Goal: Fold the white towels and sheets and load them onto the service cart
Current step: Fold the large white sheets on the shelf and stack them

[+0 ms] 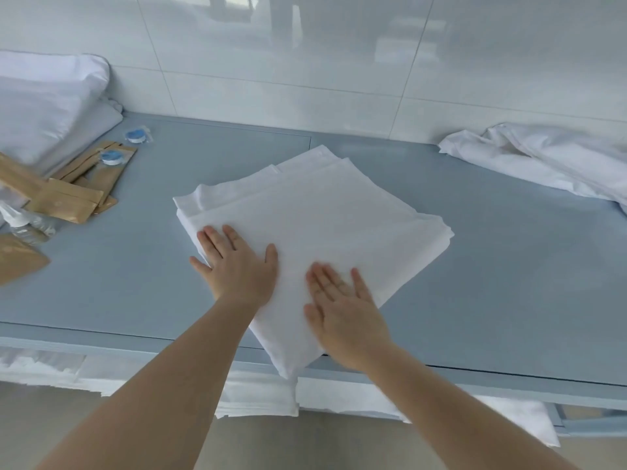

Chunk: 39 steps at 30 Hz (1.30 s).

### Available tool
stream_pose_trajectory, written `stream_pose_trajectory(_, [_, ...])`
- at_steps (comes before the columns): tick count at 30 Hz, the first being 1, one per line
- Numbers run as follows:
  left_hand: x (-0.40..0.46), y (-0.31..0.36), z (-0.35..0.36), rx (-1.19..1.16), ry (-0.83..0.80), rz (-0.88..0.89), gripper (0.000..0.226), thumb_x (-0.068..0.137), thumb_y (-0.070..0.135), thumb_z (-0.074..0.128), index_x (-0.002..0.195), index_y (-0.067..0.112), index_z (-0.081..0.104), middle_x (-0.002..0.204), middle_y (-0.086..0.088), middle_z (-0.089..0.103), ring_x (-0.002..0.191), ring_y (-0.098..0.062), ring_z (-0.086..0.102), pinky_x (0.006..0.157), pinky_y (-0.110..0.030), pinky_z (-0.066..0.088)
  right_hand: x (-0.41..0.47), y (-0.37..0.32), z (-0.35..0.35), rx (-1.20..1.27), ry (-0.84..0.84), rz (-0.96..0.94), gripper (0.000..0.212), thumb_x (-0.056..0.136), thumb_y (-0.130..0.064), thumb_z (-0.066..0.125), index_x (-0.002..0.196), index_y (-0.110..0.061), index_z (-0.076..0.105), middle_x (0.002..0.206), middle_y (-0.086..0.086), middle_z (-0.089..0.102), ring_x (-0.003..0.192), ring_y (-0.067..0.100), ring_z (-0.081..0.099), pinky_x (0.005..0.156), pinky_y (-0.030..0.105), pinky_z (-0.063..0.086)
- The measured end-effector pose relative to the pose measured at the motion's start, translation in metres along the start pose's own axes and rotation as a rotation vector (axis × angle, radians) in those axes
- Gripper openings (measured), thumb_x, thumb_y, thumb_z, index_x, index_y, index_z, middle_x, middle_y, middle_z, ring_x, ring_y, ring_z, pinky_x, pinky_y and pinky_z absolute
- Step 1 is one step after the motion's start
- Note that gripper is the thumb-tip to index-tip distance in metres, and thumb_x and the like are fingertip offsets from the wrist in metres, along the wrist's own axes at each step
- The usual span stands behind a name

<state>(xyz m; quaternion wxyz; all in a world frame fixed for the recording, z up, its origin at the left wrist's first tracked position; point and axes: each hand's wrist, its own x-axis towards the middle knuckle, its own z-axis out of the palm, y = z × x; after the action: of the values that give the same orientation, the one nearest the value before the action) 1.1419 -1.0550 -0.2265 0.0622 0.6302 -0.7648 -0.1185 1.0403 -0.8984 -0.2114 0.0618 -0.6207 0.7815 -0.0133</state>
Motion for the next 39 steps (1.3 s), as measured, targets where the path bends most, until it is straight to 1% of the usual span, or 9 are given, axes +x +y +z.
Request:
stream_pose_trajectory(4, [0.0,-0.001,0.001,0.005,0.016,0.002,0.09,0.09,0.065,0.022,0.152,0.005,-0.003,0.159,-0.019,-0.009,0.146,-0.029,-0.017,0.115,-0.058,-0.002,0.012,0.07,-0.001,-0.077,0.011,0.11,0.056,0.101,-0.041,0.009,0.153,-0.023,-0.005,0.16,-0.012,-0.007,0.146,0.005,-0.01,0.118,0.04,-0.013])
stream_pose_trajectory(7, [0.0,-0.001,0.002,0.006,0.028,0.009,0.09,0.089,0.065,0.022,0.152,0.005,-0.002,0.159,-0.019,-0.009,0.146,-0.03,-0.017,0.115,-0.057,-0.001,0.021,0.135,-0.012,-0.059,-0.054,0.35,0.057,0.101,-0.04,0.007,0.153,-0.021,-0.005,0.161,-0.008,-0.007,0.147,0.006,-0.008,0.119,0.044,-0.007])
stream_pose_trajectory(10, [0.002,-0.001,0.003,-0.008,0.023,0.035,0.09,0.09,0.064,0.024,0.153,0.004,-0.001,0.159,-0.021,-0.009,0.146,-0.031,-0.017,0.117,-0.054,0.0,0.032,0.186,-0.03,-0.153,-0.187,0.567,0.062,0.1,-0.044,0.007,0.153,-0.012,0.005,0.162,-0.001,0.006,0.148,0.014,0.001,0.117,0.052,-0.005])
stream_pose_trajectory(12, [0.005,0.0,0.0,0.013,0.004,0.07,0.087,0.092,0.063,0.023,0.153,0.004,0.0,0.158,-0.022,-0.01,0.145,-0.034,-0.017,0.117,-0.054,-0.002,0.043,0.188,-0.038,-0.249,-0.176,0.528,0.064,0.099,-0.05,0.009,0.153,-0.015,0.01,0.161,0.0,0.009,0.148,0.02,0.0,0.116,0.056,-0.007])
stream_pose_trajectory(17, [-0.013,0.02,-0.011,0.174,-0.103,0.137,0.075,0.097,0.052,0.018,0.152,0.002,0.007,0.158,-0.025,-0.003,0.145,-0.042,-0.011,0.116,-0.055,-0.007,0.056,0.119,-0.023,-0.114,-0.076,0.023,0.058,0.095,-0.059,0.01,0.15,-0.043,0.0,0.16,-0.015,-0.008,0.147,0.011,-0.013,0.115,0.051,-0.013])
stream_pose_trajectory(20, [-0.061,0.039,0.002,0.144,-0.138,0.145,0.08,0.094,0.055,0.018,0.152,0.003,0.003,0.158,-0.026,-0.002,0.144,-0.042,-0.011,0.113,-0.058,-0.009,0.053,0.107,-0.01,-0.031,-0.08,0.086,0.063,0.087,-0.067,0.004,0.147,-0.049,-0.009,0.158,-0.02,-0.013,0.146,0.01,-0.015,0.117,0.048,-0.012])
stream_pose_trajectory(25, [-0.097,0.027,0.009,0.186,-0.051,0.208,0.086,0.086,0.062,0.002,0.153,0.008,-0.002,0.159,-0.022,-0.001,0.146,-0.036,-0.011,0.115,-0.056,-0.011,0.046,0.106,-0.005,-0.015,-0.1,0.122,0.068,0.082,-0.07,-0.003,0.145,-0.049,-0.015,0.157,-0.02,-0.019,0.145,0.011,-0.02,0.116,0.048,-0.014])
stream_pose_trajectory(32, [-0.047,-0.016,-0.009,0.297,-0.052,0.516,0.09,0.077,0.066,-0.014,0.154,0.02,-0.005,0.162,-0.011,-0.001,0.149,-0.024,-0.008,0.119,-0.045,-0.007,0.013,0.059,0.01,0.058,-0.053,0.295,0.076,0.08,-0.069,-0.008,0.148,-0.036,-0.018,0.157,-0.007,-0.023,0.145,0.024,-0.023,0.112,0.056,-0.017])
stream_pose_trajectory(39, [0.028,-0.029,-0.02,0.45,-0.095,0.813,0.085,0.074,0.07,-0.025,0.146,0.024,-0.024,0.16,-0.004,-0.013,0.147,-0.017,-0.016,0.119,-0.037,-0.01,0.008,0.028,0.012,0.094,-0.053,0.197,0.066,0.095,-0.058,0.004,0.15,-0.027,-0.017,0.158,0.006,-0.022,0.144,0.027,-0.025,0.116,0.05,-0.015])
